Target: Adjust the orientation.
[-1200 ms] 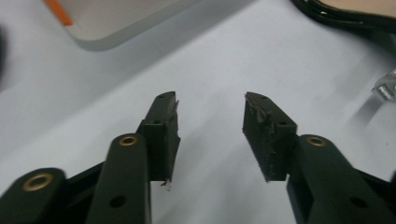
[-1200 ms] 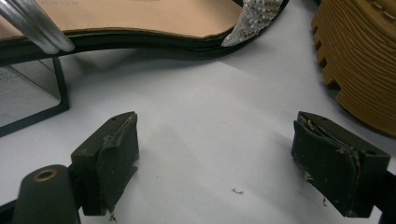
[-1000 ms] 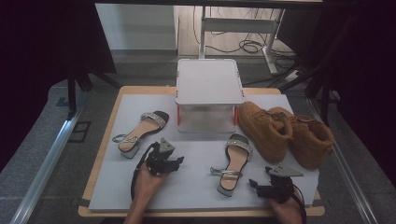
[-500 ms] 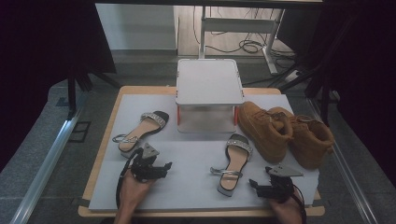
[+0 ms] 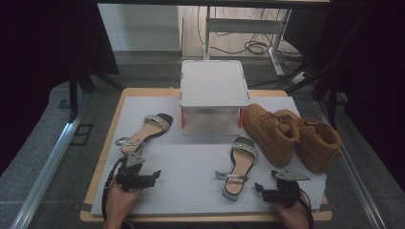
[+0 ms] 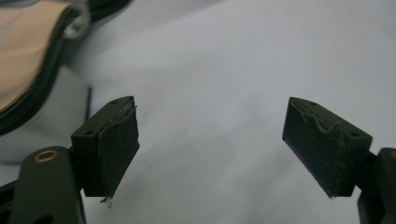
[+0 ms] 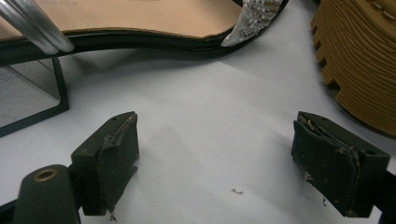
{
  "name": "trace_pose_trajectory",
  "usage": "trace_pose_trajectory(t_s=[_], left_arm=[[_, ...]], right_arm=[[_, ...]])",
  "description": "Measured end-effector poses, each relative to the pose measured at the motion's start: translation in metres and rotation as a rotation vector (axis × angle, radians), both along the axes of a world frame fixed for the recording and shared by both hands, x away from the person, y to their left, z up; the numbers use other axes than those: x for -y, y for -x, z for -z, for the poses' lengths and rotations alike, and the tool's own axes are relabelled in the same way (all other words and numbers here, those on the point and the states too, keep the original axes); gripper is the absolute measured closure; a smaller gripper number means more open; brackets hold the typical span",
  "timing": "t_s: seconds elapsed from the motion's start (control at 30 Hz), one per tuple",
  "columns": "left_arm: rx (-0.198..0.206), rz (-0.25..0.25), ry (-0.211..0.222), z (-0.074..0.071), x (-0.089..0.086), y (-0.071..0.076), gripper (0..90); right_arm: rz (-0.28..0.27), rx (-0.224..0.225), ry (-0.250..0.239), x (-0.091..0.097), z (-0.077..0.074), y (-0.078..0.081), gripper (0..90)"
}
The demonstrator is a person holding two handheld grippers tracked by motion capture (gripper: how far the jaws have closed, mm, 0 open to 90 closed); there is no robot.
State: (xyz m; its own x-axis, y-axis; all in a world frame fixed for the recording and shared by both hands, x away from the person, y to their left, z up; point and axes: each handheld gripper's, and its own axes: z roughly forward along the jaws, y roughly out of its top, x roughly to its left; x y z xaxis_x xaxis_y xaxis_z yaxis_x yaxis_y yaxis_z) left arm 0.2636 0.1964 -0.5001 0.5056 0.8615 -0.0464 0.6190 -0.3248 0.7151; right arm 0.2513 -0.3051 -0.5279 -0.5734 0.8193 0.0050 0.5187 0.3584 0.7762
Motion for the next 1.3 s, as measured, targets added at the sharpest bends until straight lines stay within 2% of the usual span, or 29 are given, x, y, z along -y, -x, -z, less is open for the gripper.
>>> trace_pose_trajectory(t_s=[0.3,0.47,0.6,0.7,1.03,1.3], left_arm=[[-0.017,-0.095,-0.001,0.006,-0.03,0.002,16.7],[-0.015,-0.126,-0.003,0.008,-0.039,-0.001,16.9],[-0.017,-0.154,-0.008,0.011,-0.047,-0.009,16.5],[-0.014,-0.173,0.009,0.013,-0.056,-0.019,16.2],[0.001,-0.164,0.031,0.012,-0.061,-0.043,19.2],[0.005,-0.146,0.02,0.014,-0.059,-0.062,21.6]], right_arm=[[0.0,0.0,0.0,0.0,0.0,0.0,15.0],[0.001,0.0,0.0,0.0,0.0,0.0,15.0],[0.001,0.0,0.0,0.0,0.0,0.0,15.1],[0.001,-0.001,0.0,0.0,0.0,0.0,15.1],[0.001,-0.001,0.0,0.0,0.0,0.0,15.1],[0.001,-0.001,0.0,0.0,0.0,0.0,15.1]])
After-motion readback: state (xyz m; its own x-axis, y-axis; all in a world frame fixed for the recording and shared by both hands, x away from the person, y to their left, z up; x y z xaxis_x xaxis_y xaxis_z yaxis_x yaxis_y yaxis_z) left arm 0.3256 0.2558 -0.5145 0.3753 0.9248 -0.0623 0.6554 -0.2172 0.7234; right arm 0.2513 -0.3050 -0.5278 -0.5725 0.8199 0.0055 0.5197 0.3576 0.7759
